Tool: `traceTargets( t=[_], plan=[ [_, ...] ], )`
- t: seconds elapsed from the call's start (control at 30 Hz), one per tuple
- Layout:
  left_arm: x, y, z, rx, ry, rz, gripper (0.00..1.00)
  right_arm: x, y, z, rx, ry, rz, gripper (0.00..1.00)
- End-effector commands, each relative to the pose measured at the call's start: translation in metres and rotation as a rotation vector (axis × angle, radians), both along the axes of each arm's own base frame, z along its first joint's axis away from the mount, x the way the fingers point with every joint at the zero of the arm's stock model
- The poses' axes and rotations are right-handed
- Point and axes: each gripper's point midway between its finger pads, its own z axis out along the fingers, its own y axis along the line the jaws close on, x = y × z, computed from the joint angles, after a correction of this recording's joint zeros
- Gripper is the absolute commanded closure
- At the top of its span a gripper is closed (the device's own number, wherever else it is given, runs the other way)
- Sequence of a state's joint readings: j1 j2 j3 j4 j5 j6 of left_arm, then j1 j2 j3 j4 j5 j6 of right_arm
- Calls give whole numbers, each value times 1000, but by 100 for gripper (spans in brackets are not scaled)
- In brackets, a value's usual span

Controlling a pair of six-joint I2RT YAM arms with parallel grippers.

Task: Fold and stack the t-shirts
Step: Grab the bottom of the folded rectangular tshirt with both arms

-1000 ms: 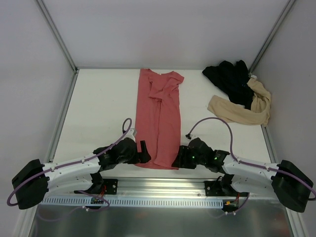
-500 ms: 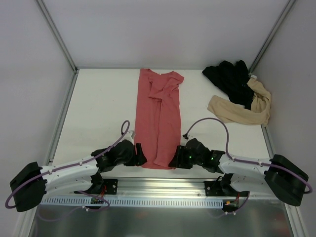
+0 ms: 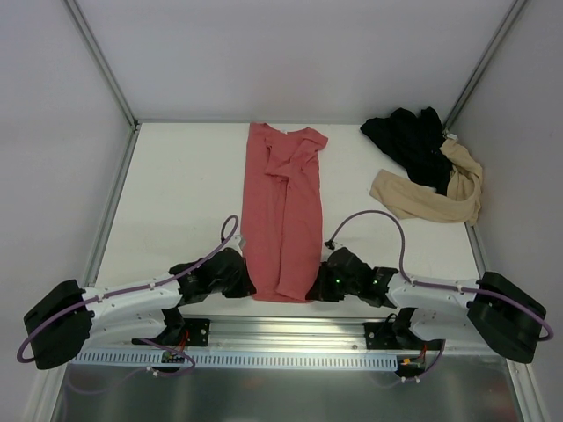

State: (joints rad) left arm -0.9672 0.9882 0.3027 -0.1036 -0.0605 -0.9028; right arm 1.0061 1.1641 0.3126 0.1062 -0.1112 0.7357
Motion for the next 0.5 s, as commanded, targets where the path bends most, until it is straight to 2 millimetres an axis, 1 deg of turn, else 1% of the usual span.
traceTargets(
  t=[0.0,0.13,0.3,0.43,0.47],
  plan=[
    [-25,28,-23,131,108,-32,100,-19,-48,-33,-206,41,-5,100],
    [-28,24,-17,98,119,-36,100,-25,-51,-25,-186,30,-6,100],
    [-35,21,-9,68,124,-36,100,-36,-55,-24,-185,37,4,100],
    [-43,16,-3,45,133,-48,100,-45,-52,-22,-168,39,21,99],
    [-48,12,0,36,131,-67,100,-49,-49,-21,-165,42,33,100]
  ],
)
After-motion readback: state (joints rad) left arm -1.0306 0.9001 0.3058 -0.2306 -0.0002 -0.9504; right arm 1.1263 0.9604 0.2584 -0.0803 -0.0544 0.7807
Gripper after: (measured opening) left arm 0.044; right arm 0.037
